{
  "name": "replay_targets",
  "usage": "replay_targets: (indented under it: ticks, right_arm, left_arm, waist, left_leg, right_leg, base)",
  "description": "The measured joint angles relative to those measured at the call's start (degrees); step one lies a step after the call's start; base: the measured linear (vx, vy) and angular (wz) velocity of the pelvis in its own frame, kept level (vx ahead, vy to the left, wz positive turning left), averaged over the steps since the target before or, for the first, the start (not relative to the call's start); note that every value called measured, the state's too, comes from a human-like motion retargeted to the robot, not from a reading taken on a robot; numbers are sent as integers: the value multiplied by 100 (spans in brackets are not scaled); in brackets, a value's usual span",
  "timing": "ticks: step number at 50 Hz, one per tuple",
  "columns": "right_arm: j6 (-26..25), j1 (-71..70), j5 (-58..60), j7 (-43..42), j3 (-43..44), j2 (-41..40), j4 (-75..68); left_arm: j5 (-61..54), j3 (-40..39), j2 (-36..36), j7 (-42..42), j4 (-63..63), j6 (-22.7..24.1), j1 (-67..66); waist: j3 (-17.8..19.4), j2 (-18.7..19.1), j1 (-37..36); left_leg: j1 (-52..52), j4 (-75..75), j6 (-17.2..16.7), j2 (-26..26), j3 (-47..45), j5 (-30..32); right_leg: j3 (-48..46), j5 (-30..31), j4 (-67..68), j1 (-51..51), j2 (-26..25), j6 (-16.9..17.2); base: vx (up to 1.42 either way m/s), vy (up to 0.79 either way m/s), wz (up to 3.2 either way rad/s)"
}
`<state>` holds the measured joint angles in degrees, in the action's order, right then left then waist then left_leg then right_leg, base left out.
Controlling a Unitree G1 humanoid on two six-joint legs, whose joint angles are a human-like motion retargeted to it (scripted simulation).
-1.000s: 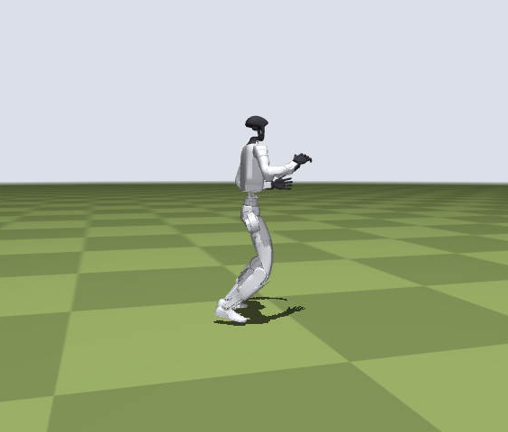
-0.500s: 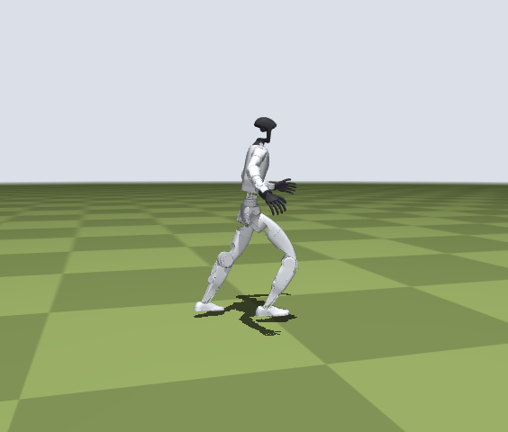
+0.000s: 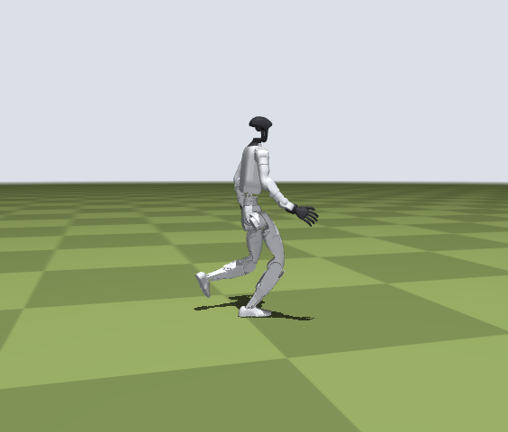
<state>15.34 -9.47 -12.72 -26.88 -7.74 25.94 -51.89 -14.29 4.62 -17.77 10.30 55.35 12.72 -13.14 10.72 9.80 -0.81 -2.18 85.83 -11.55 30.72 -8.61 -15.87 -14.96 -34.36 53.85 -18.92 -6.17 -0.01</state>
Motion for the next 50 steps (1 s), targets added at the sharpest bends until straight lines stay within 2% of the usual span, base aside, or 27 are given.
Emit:
replay_targets:
  ticks: [2,5,8,11,17,18,20,23,26,28,30,33,35,37,38,39,42,45,50]
  right_arm:
    - [86,-198,25,-177,-83,76,496]
    - [152,-479,38,-377,-168,144,1081]
    - [171,-735,59,-437,-206,131,1384]
    - [137,-968,131,-367,-244,73,1377]
    - [-109,-1375,606,26,-499,-70,549]
    - [-173,-1358,687,101,-569,-102,414]
    - [-293,-1508,899,342,-682,-148,-117]
    - [-490,-1292,1080,591,-903,-271,-588]
    - [-688,-1104,1261,983,-1068,-440,-1292]
    - [-734,-927,1311,1293,-1094,-620,-1842]
    - [-826,-630,1301,1481,-1129,-751,-2159]
    - [-926,-199,1109,1914,-1136,-988,-2523]
    - [-974,64,1018,2023,-1147,-1081,-2614]
    - [-973,251,885,2097,-1201,-1148,-2571]
    - [-966,283,776,2140,-1254,-1164,-2471]
    - [-944,345,725,2143,-1291,-1177,-2406]
    - [-822,523,679,2070,-1424,-1213,-2167]
    - [-692,594,665,1963,-1587,-1225,-1799]
    - [-611,624,637,1835,-1660,-1150,-1446]
  left_arm:
    - [72,76,-32,-67,-42,-22,-89]
    - [246,229,-57,-181,-119,-33,-191]
    - [448,413,-24,-313,-172,-22,-271]
    - [654,635,41,-464,-209,-15,-334]
    - [1073,1126,199,-716,-199,-37,-398]
    - [1119,1191,217,-747,-197,-43,-414]
    - [1198,1318,250,-833,-204,-68,-384]
    - [1246,1455,290,-881,-214,-76,-358]
    - [1229,1567,269,-887,-215,-93,-272]
    - [1155,1640,182,-847,-209,-108,-203]
    - [1091,1651,189,-782,-225,-112,-128]
    - [858,1592,31,-593,-210,-151,74]
    - [765,1538,11,-460,-239,-143,198]
    - [659,1489,-82,-275,-244,-137,408]
    - [583,1445,-175,-163,-209,-140,613]
    - [557,1439,-231,-76,-198,-130,732]
    - [584,1445,-432,201,-153,-99,1051]
    - [694,1373,-723,506,-21,-88,1534]
    - [940,1269,-1081,807,71,-66,2196]
  waist:
    - [-62,126,-267]
    - [-107,181,-624]
    - [-123,119,-890]
    - [-138,-11,-1063]
    - [-288,-426,-1052]
    - [-265,-438,-1041]
    - [-453,-654,-964]
    - [-418,-765,-913]
    - [-531,-964,-932]
    - [-537,-1357,-912]
    - [-511,-1592,-835]
    - [-438,-2434,-708]
    - [-403,-2682,-600]
    - [-349,-2915,-449]
    - [-270,-3186,-363]
    - [-224,-3354,-284]
    - [-124,-3601,-38]
    - [-7,-3587,215]
    - [182,-3559,512]
  left_leg:
    - [-475,402,239,405,-21,-453]
    - [-1118,561,516,653,-156,-1247]
    - [-1678,172,691,582,-436,-1886]
    - [-2164,-662,714,269,-766,-2269]
    - [-2939,-3042,461,-880,-1391,-2279]
    - [-3081,-3169,389,-936,-1387,-2304]
    - [-3101,-4243,419,-1546,-1565,-2100]
    - [-3324,-3957,476,-1652,-1515,-2020]
    - [-3239,-3762,720,-1945,-1513,-1888]
    - [-2823,-4035,964,-2477,-1698,-1623]
    - [-2692,-3755,1129,-2706,-1780,-1501]
    - [-1633,-5155,1384,-3949,-2077,-1040]
    - [-1374,-5154,1440,-4197,-2139,-1065]
    - [-850,-5634,1516,-4643,-2075,-1013]
    - [-33,-7093,1579,-5337,-1886,-457]
    - [409,-7681,1585,-5693,-1779,-219]
    - [1283,-8286,1466,-6062,-1465,26]
    - [2100,-8826,1259,-6062,-1100,183]
    - [2764,-8801,939,-5897,-781,42]
  right_leg:
    - [13,14,-375,288,-302,-7]
    - [141,-11,-831,748,-536,52]
    - [314,-105,-1129,1165,-523,149]
    - [449,-239,-1313,1499,-331,291]
    - [492,-525,-1349,1763,366,664]
    - [505,-591,-1200,1781,417,691]
    - [497,-715,-1190,1712,735,809]
    - [537,-852,-601,1727,1011,837]
    - [626,-894,-103,1801,1356,948]
    - [735,-740,272,1920,1874,1134]
    - [826,-250,805,1942,2244,1315]
    - [1099,1110,1752,1735,3212,1501]
    - [1122,1876,2443,1543,3689,1501]
    - [1272,2173,3116,1196,4284,1501]
    - [1528,2204,3391,897,4710,1501]
    - [1659,2055,3623,690,5067,1450]
    - [1697,1263,4055,122,5737,1114]
    - [1397,593,3975,-385,5820,867]
    - [910,183,3161,-1007,5625,962]
  base:
    - [45,-9,-33]
    - [48,-2,-23]
    - [51,4,-11]
    - [52,8,-6]
    - [48,12,7]
    - [43,13,5]
    - [47,15,16]
    - [43,11,-7]
    - [56,16,-16]
    - [57,17,8]
    - [51,14,21]
    - [50,10,19]
    - [45,9,12]
    - [49,23,9]
    - [52,24,1]
    - [51,19,-3]
    - [48,6,-7]
    - [46,0,-1]
    - [37,-5,12]
